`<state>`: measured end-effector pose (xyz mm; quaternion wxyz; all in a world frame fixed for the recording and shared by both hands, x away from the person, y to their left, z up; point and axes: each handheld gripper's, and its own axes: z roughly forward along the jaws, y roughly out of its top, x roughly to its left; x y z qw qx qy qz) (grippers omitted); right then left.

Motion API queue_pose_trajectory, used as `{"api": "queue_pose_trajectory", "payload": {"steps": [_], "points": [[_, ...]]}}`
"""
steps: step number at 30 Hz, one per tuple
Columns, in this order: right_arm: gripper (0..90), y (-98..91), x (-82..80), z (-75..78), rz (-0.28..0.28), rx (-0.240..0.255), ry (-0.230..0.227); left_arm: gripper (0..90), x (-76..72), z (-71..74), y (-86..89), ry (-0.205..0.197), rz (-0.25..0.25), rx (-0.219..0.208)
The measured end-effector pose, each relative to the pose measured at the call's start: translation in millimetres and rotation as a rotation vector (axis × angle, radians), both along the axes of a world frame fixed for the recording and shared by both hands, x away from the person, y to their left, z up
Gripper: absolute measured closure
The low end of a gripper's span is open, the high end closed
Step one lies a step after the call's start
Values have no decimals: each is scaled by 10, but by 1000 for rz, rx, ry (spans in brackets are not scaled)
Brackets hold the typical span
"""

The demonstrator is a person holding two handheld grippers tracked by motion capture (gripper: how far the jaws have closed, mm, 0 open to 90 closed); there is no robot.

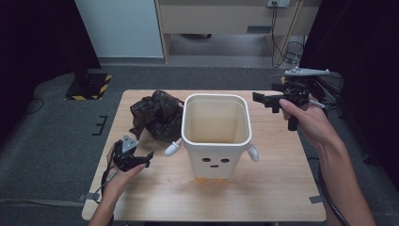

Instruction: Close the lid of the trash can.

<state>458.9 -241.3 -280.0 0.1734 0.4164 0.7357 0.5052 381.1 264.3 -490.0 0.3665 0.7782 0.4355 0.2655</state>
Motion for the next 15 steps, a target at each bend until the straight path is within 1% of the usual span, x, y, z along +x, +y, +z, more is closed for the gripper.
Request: {"api": "queue_pose_trajectory", "payload": {"steps": [4,9,15], "points": [[45,-57,7,-91,-65,-1,7,61,0,-3,-2,2,0,4],[45,-102,3,-246,-116,-26,11,61,-1,-1,-7,1,-1,5],[46,-163,-2,-422,-167,-25,17,61,0,-3,-13,2,-2,5]]}}
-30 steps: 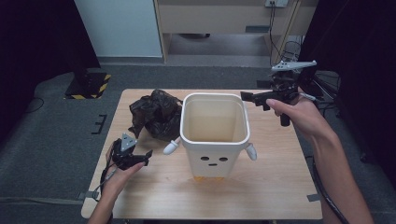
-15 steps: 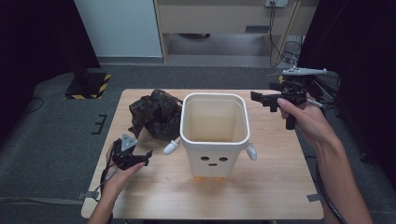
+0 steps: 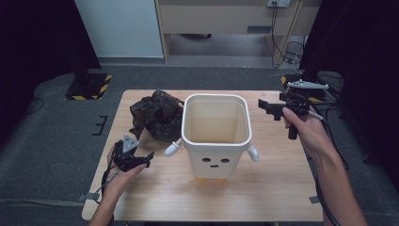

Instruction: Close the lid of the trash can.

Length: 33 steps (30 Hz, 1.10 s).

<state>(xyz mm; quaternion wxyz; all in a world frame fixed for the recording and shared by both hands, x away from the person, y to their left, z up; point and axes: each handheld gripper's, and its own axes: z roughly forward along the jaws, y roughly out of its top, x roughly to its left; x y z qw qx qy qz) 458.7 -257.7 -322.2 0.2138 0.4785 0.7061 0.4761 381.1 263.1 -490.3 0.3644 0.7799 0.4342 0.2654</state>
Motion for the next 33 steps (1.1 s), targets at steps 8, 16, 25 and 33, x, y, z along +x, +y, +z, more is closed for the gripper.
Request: {"api": "queue_pose_trajectory", "payload": {"steps": [8,16,25,33], "points": [[47,-58,0,-197,-59,9,21,61,-1,1,0,0,1,0],[49,-103,-8,-370,-78,8,48,61,1,-2,0,-1,1,2],[51,-173,-30,-582,-100,-4,75,61,1,-5,-4,0,0,5],[53,-258,-27,-778,-132,-14,100,61,3,-11,-5,3,0,7]]}}
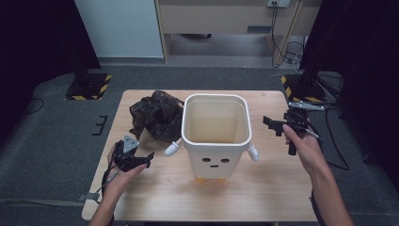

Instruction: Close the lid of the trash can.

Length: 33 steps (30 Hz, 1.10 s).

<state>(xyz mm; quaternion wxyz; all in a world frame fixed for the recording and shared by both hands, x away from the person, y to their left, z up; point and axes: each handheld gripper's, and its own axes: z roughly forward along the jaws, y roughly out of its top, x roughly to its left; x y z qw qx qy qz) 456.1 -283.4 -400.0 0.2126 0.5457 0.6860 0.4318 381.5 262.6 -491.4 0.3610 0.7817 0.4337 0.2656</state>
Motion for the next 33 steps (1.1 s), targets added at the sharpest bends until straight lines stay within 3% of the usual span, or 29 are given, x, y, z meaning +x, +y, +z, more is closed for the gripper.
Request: {"api": "queue_pose_trajectory", "payload": {"steps": [13,33], "points": [[53,-102,-31,-385,-44,-13,53,61,-2,-16,-27,9,-6,15],[53,-180,-104,-751,-66,-7,114,60,6,-47,-34,26,-12,26]]}}
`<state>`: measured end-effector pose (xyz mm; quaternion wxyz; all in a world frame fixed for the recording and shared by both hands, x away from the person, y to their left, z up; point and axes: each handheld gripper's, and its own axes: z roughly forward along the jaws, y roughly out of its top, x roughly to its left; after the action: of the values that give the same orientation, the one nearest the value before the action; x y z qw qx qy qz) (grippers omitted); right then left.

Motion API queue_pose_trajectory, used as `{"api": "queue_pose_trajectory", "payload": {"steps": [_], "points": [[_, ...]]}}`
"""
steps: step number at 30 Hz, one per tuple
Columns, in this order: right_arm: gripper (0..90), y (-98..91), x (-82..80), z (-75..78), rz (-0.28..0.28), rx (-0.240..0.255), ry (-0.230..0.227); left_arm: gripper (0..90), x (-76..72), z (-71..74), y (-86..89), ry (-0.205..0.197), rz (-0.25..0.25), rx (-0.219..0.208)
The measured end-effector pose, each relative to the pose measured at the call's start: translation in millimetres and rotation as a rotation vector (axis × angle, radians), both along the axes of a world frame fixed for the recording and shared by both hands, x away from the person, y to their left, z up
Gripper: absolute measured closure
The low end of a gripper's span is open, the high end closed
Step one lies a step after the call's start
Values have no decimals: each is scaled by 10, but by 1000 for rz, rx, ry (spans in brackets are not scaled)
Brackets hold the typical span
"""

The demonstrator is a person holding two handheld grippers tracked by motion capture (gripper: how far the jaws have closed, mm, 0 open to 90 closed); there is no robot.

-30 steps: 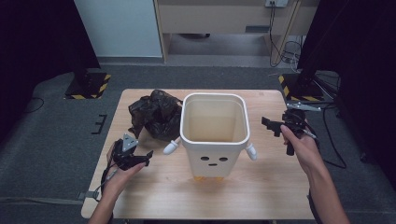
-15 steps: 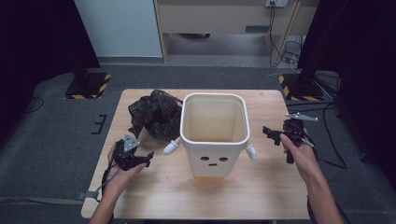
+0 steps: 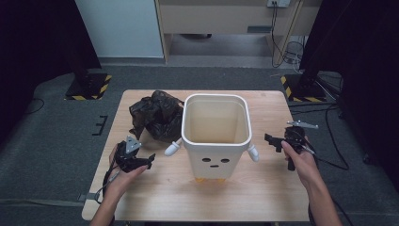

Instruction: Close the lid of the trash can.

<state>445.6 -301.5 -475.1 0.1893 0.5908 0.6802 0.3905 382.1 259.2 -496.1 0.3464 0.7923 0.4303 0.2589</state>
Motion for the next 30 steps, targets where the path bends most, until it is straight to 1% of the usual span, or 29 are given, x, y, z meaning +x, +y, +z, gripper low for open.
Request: {"api": "queue_pose_trajectory", "payload": {"steps": [4,9,10,14,16,18,22,24,30], "points": [[52,3,-15,-53,-4,-1,11,59,3,-10,3,4,-1,5],[52,-5,-22,-143,0,-13,18,58,5,-21,-12,13,-6,8],[52,0,-27,-155,-6,-5,27,57,5,-24,-15,15,-8,10],[52,1,-28,-216,-5,-21,35,55,5,-28,-17,19,-7,13],[51,7,-32,-240,-6,-21,45,54,5,-29,-15,20,-8,13],[51,7,-36,-268,-7,-38,48,52,6,-33,-15,25,-9,15],[51,-2,-47,-313,-15,-41,56,48,9,-45,-25,34,-14,16],[50,-10,-50,-345,-12,-57,58,47,10,-50,-26,36,-13,16],[50,-15,-72,-416,-19,-61,71,44,16,-70,-14,45,-9,14]]}}
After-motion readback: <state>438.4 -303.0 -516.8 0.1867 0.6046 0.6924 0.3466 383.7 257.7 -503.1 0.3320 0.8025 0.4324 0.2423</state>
